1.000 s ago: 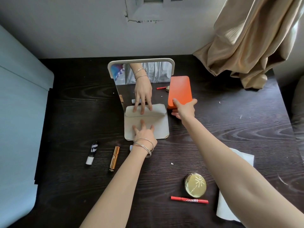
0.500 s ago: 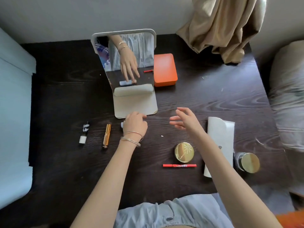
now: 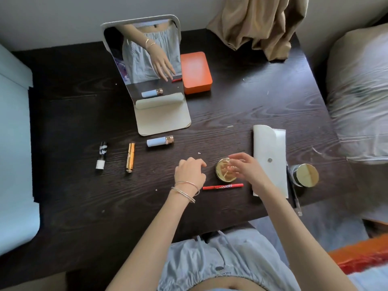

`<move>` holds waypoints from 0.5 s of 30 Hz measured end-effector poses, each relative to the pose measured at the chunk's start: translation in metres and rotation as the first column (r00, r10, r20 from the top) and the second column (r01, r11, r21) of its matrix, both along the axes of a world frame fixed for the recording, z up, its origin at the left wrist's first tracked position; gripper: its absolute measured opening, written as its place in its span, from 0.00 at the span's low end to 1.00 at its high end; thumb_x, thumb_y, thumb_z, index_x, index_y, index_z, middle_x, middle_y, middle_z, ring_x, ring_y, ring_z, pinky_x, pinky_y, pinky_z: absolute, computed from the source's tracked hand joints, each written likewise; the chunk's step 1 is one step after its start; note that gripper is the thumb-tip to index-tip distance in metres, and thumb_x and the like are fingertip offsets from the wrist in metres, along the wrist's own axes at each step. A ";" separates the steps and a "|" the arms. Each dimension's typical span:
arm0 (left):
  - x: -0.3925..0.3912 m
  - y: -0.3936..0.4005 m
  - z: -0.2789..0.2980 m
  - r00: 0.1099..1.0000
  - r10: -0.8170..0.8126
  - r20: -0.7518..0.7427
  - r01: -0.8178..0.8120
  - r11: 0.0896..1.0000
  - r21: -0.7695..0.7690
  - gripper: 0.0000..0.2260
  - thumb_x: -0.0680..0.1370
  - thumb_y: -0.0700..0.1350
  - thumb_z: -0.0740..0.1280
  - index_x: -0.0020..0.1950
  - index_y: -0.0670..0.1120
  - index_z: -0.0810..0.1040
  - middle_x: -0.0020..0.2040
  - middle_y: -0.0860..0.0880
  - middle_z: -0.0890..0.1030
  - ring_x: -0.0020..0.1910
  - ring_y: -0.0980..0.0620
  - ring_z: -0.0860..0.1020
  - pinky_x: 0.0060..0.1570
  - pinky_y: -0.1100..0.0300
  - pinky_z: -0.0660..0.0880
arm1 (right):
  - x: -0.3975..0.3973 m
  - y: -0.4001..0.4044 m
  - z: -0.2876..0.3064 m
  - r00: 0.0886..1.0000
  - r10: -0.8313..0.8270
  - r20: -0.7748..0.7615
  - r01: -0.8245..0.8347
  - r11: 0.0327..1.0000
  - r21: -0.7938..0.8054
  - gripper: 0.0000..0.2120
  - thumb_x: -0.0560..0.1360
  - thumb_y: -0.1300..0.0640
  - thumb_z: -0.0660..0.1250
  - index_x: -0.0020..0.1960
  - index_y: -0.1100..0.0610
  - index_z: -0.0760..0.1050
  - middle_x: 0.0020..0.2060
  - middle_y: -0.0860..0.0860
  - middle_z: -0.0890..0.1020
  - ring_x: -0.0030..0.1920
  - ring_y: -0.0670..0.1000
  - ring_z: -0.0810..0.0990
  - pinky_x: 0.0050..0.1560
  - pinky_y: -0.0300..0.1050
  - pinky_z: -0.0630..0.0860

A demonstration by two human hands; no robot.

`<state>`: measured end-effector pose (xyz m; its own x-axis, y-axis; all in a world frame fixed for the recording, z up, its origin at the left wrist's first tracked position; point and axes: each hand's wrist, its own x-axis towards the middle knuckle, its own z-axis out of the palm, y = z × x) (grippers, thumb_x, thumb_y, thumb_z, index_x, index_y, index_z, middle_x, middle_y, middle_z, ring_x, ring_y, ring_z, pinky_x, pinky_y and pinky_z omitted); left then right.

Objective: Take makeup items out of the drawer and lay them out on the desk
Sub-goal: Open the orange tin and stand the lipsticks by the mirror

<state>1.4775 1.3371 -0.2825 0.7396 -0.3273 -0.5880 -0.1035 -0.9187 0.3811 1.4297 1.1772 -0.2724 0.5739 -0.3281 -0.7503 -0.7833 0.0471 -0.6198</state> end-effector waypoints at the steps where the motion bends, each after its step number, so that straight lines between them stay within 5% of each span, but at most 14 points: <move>1: -0.003 -0.002 0.000 1.000 -0.013 -0.002 0.013 1.000 0.007 0.16 0.78 0.43 0.63 0.64 0.53 0.74 0.64 0.48 0.75 0.64 0.46 0.69 0.61 0.52 0.69 | -0.005 -0.002 -0.001 1.000 0.003 -0.009 -0.003 1.000 -0.010 0.08 0.76 0.63 0.64 0.55 0.60 0.75 0.47 0.58 0.81 0.42 0.52 0.81 0.49 0.47 0.79; 8: 0.000 0.005 0.001 0.995 0.095 0.018 -0.095 0.995 -0.031 0.16 0.76 0.42 0.64 0.63 0.53 0.75 0.64 0.48 0.74 0.63 0.45 0.70 0.62 0.52 0.70 | -0.014 0.001 0.001 0.999 0.055 0.002 -0.055 0.998 0.025 0.07 0.75 0.63 0.66 0.52 0.57 0.76 0.50 0.59 0.82 0.48 0.54 0.82 0.53 0.46 0.78; 12: 0.028 0.035 0.002 0.948 0.243 0.206 -0.248 0.969 -0.003 0.20 0.77 0.40 0.64 0.68 0.50 0.70 0.68 0.47 0.70 0.65 0.45 0.68 0.63 0.52 0.69 | 0.003 0.022 0.002 0.994 0.096 0.052 -0.101 0.991 0.088 0.09 0.76 0.66 0.64 0.56 0.62 0.75 0.44 0.56 0.79 0.38 0.48 0.77 0.37 0.31 0.74; 15: 0.053 0.055 -0.005 0.911 0.234 0.339 -0.273 0.959 0.072 0.21 0.77 0.41 0.65 0.69 0.50 0.68 0.68 0.48 0.70 0.66 0.44 0.67 0.62 0.52 0.68 | 0.017 0.039 -0.002 0.985 0.162 0.063 -0.168 0.978 0.124 0.07 0.76 0.63 0.65 0.53 0.57 0.76 0.45 0.53 0.80 0.42 0.46 0.80 0.46 0.36 0.76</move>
<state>1.5309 1.3918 -0.2877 0.9446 -0.0479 -0.3248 0.0392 -0.9658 0.2564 1.4469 1.2160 -0.2747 0.6518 -0.1284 -0.7475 -0.7535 0.0018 -0.6574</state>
